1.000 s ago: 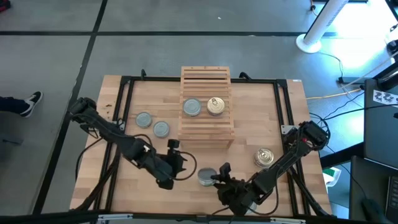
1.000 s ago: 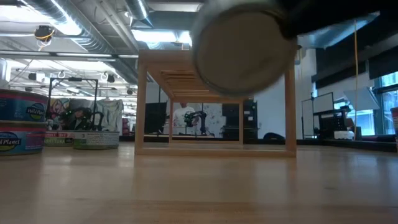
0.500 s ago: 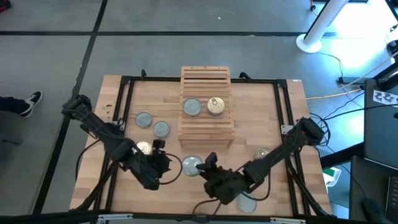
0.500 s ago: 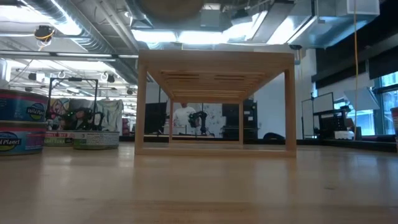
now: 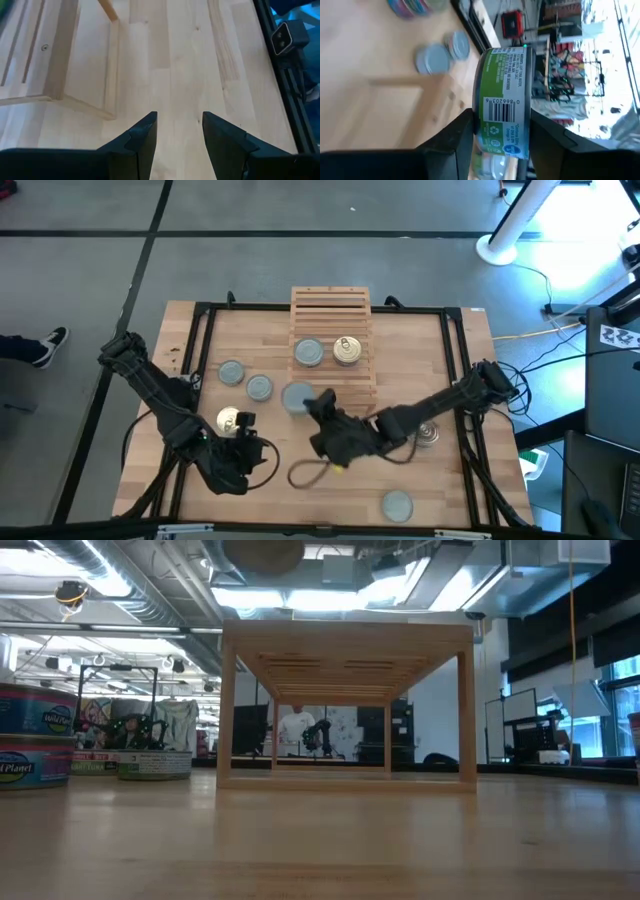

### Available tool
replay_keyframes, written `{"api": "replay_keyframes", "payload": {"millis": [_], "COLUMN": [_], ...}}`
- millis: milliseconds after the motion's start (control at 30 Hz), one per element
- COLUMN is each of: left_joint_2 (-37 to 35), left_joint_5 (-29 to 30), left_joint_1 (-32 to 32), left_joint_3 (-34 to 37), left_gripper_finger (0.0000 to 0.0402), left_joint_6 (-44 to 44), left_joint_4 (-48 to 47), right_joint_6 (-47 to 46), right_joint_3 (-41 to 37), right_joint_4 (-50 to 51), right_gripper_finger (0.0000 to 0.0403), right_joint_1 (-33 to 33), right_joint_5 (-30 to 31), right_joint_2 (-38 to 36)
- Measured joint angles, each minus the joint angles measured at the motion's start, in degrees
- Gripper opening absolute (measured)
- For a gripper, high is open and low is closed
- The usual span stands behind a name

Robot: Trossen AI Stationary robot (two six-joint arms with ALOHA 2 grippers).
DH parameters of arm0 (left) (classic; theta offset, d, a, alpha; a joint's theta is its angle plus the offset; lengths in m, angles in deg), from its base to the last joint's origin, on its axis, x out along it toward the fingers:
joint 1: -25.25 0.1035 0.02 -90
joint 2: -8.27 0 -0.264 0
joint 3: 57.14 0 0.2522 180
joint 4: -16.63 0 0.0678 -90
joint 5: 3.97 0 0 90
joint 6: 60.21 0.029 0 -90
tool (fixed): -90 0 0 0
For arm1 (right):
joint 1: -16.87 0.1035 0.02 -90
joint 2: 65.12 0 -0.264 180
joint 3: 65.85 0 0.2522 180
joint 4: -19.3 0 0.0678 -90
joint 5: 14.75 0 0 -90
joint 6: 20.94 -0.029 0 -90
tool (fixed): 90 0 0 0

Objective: Stack canned seafood by type on shelf
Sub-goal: Stack the green tuna can on top of the green tuna can on the shelf

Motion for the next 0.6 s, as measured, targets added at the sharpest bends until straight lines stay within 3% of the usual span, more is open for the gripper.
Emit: {"api": "replay_keyframes", "payload": {"millis": [367,600], "left_joint_2": [0.0,0.0], "left_joint_5": [1.0,1.0], "left_joint_1": [0.0,0.0], "left_joint_3": [0.0,0.0], "left_gripper_finger": [0.0153,0.0153], "left_joint_6": [1.0,1.0], "left_joint_4": [0.0,0.0], "right_joint_6": [0.7,-1.0], "right_joint_3": [0.0,0.0], "right_joint_4": [4.2,6.6], "right_gripper_finger": [0.0154,0.0154], "right_joint_1": [-11.9,-14.8], "right_joint_5": [-0.8,-2.5], "right_joint_2": [0.0,0.0]}}
